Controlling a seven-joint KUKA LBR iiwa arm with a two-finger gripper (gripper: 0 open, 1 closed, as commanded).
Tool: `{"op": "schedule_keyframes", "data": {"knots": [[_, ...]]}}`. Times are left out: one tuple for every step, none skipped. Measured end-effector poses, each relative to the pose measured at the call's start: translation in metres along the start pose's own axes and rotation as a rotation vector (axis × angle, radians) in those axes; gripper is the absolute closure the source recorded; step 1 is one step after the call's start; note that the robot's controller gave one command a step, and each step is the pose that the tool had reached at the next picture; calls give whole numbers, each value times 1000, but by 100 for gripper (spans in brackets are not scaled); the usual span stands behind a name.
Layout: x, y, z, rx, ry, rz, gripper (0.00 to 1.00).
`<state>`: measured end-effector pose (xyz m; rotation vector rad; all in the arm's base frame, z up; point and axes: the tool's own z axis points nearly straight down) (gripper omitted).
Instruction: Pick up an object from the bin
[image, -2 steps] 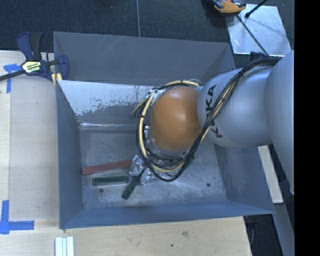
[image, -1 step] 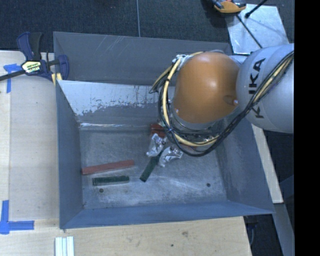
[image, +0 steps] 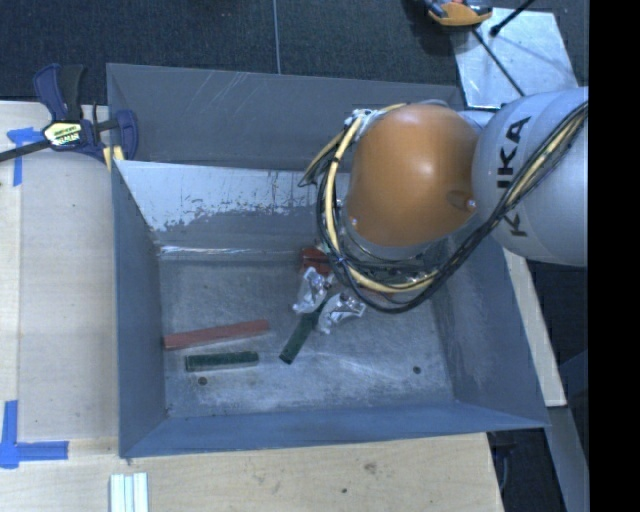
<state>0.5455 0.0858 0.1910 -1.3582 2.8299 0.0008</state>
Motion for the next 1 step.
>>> {"op": "schedule_keyframes", "data": {"knots": [[10,0,-34,-7,5,-213,100]]}}
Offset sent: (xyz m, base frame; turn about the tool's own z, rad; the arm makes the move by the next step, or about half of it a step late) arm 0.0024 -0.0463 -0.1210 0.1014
